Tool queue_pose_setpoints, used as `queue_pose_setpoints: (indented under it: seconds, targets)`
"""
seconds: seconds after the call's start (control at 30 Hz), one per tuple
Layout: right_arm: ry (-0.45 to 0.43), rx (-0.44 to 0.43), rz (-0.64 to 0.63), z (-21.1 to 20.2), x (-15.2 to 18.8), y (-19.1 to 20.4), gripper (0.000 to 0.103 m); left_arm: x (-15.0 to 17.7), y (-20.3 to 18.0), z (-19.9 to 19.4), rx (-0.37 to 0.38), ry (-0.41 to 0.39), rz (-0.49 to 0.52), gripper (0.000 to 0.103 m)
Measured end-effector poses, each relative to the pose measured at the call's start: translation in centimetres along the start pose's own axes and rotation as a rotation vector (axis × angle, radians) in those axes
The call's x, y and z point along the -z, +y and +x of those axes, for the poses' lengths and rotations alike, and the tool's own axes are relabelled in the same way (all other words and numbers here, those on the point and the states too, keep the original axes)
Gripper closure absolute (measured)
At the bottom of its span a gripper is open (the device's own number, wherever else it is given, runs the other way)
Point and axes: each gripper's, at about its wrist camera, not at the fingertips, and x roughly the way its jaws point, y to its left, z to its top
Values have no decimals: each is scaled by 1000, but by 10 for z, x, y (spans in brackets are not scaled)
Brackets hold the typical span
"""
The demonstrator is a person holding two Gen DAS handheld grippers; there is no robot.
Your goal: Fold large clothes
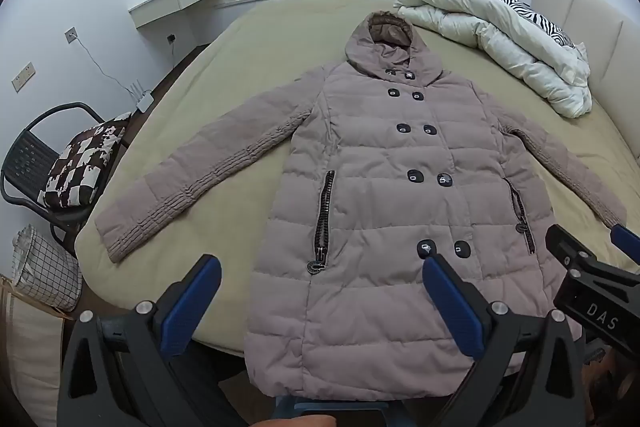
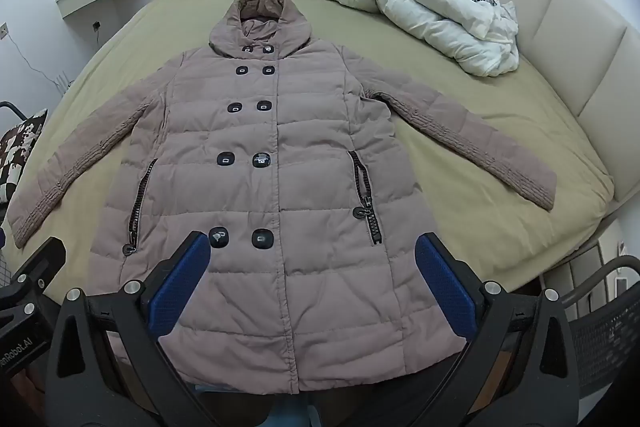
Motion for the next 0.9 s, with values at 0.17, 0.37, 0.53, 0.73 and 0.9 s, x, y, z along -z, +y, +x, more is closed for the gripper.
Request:
queue_pose_setpoints:
  seconds: [0.17,0.37,0.53,0.73,0.9]
  targets:
    - [3,-5,2,0,0,0,0,0,0,0,0,2,2,0]
    - [4,1,0,0,-1,1,0,0,0,0,-4,-2,4,0]
    - [4,-1,1,0,-1,0,0,0,0,-1,-5,-3,6,0]
    - [5,-1,0,1,-1,-1,0,0,-1,0,-5,-1,6,0]
    - [5,-2,1,1,0,-1,0,1,0,-1,-6,-1,5,0]
